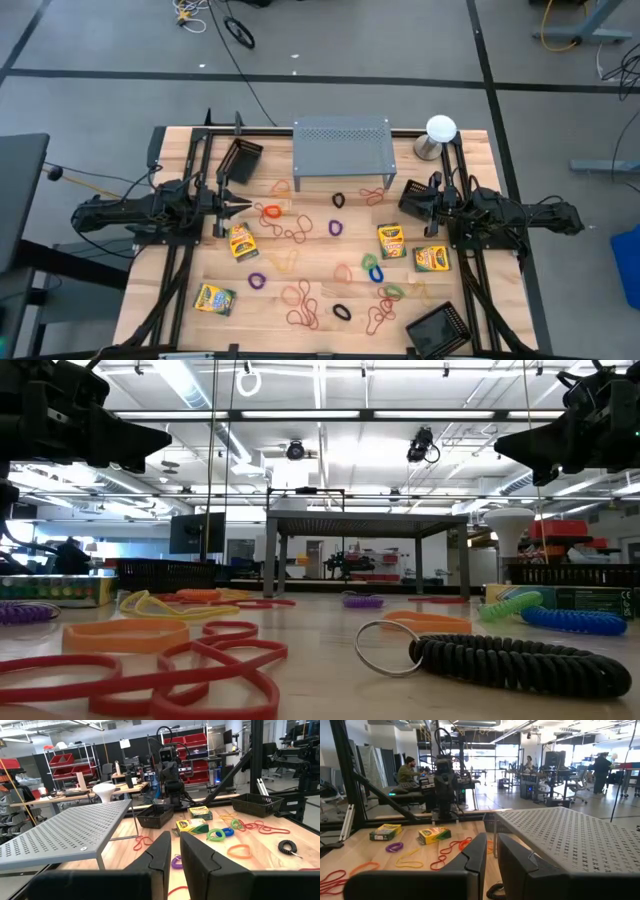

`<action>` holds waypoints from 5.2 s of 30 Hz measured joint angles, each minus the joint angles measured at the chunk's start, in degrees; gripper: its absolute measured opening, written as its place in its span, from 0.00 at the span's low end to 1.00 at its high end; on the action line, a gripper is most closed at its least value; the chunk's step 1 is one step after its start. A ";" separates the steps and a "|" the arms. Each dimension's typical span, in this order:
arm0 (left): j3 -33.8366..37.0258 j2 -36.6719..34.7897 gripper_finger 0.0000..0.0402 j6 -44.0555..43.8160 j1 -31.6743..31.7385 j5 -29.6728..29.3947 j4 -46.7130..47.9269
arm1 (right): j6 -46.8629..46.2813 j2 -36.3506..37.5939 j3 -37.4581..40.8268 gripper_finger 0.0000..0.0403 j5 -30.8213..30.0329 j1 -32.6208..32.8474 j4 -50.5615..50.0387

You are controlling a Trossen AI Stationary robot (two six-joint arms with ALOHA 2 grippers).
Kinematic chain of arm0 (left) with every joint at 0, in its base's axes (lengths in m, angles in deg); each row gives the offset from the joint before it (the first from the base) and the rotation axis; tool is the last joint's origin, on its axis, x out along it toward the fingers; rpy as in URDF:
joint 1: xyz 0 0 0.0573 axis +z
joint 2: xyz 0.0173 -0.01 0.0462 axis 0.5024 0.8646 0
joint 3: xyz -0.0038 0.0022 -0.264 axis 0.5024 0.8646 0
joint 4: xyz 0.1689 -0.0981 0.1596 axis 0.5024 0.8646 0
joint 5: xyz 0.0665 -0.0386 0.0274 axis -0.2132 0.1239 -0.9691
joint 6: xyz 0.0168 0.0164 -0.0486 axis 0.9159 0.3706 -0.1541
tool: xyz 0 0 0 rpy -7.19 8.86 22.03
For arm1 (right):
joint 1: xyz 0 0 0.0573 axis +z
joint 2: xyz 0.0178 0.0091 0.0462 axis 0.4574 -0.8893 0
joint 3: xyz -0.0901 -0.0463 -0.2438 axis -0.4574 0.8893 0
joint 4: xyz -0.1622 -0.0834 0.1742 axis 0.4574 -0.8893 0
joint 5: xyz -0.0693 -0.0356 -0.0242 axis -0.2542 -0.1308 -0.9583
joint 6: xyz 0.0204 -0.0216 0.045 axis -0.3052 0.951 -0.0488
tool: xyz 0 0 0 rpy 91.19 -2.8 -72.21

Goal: Sort rubber bands into baskets

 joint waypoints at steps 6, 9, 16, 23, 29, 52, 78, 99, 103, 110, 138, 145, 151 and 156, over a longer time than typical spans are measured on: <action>0.00 0.00 0.12 0.00 0.00 -0.01 0.01 | 0.00 -0.01 0.00 0.14 0.00 0.02 -0.02; -0.02 0.00 0.12 0.00 -0.01 -0.02 0.00 | -0.02 -0.01 0.00 0.14 0.00 0.01 -0.02; 0.00 -0.01 0.12 -0.02 0.00 -0.02 0.00 | -0.01 0.00 0.00 0.14 0.01 0.00 -0.02; 0.00 0.01 0.12 0.00 -0.02 -0.02 -0.01 | -0.01 -0.01 0.00 0.14 0.00 0.01 -0.02; 0.00 0.00 0.12 -0.01 -0.01 -0.01 0.00 | -0.84 0.01 0.00 0.14 -1.01 0.02 2.57; 0.00 0.01 0.12 0.00 -0.02 0.09 -0.01 | -0.38 -25.64 -24.58 0.01 -4.93 4.04 -9.87; 0.00 0.00 0.12 -0.01 -0.01 0.13 0.00 | -44.65 -70.84 -47.12 0.31 -9.42 8.63 -70.68; -0.01 0.01 0.12 0.00 0.00 0.15 0.01 | -31.68 -72.78 -40.32 0.35 -0.70 -4.83 -61.18; -0.02 0.01 0.12 0.00 0.00 0.15 0.00 | -31.61 -72.78 -40.30 0.30 -0.66 -4.79 -60.94; 0.00 0.01 0.12 -0.02 0.00 0.15 -0.01 | -31.57 -72.78 -40.30 0.08 -0.71 -4.79 -60.87; -0.01 0.01 0.12 -0.01 -0.01 0.15 0.01 | -43.46 -77.30 -90.20 0.02 -3.63 -3.55 -72.92; 0.00 -0.01 0.12 0.00 0.00 0.15 -0.01 | -40.66 -89.45 -106.14 0.02 -4.98 -15.09 -82.51; -0.01 -0.01 0.12 0.00 -0.02 0.15 -0.01 | -39.26 -100.39 -116.30 0.02 -4.62 -23.03 -88.60; 0.00 -0.01 0.12 0.00 0.00 0.15 0.01 | -40.35 -107.27 -120.81 0.03 -3.47 -27.56 -91.26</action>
